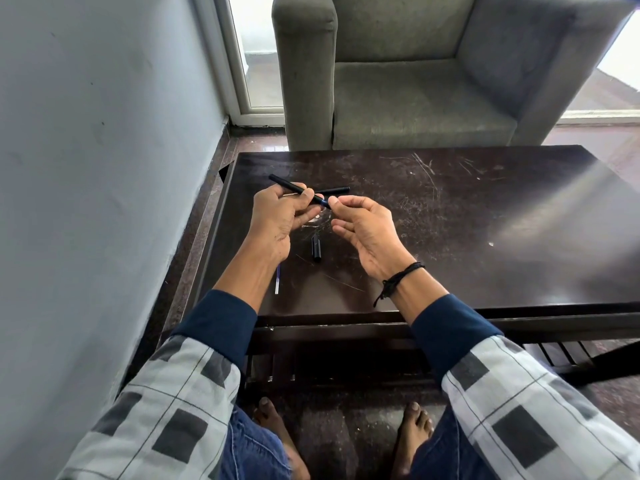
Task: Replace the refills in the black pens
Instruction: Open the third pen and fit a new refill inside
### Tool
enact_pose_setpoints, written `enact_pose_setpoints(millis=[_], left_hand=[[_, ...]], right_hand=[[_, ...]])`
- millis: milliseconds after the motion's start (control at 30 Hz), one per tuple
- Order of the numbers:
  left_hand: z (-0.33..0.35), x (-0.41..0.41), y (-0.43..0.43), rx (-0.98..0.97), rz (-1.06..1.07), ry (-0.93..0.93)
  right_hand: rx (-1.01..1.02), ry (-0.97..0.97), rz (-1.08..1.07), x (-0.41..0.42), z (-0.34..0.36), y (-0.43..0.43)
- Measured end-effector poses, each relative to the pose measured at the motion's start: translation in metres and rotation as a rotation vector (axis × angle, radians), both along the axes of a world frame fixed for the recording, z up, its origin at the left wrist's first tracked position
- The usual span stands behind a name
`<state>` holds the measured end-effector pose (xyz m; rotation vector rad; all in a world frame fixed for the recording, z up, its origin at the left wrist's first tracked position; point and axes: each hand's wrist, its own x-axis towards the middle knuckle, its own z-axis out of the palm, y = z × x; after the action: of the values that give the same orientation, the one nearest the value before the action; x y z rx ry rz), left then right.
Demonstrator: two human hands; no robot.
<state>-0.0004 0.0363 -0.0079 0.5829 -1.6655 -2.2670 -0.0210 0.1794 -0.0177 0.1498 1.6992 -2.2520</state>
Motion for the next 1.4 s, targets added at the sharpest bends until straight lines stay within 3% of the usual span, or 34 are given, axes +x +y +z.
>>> enact_pose_setpoints(millis=[467, 1400], left_hand=[[-0.0004, -0.0005, 0.0007, 0.013, -0.003, 0.004], [-0.0005, 0.0007, 0.0011, 0.013, -0.009, 0.000]], right_hand=[[0.045, -0.028, 0.005, 0.0011, 0.0015, -0.0019], [0.179, 0.096, 0.004, -0.0014, -0.0041, -0.0031]])
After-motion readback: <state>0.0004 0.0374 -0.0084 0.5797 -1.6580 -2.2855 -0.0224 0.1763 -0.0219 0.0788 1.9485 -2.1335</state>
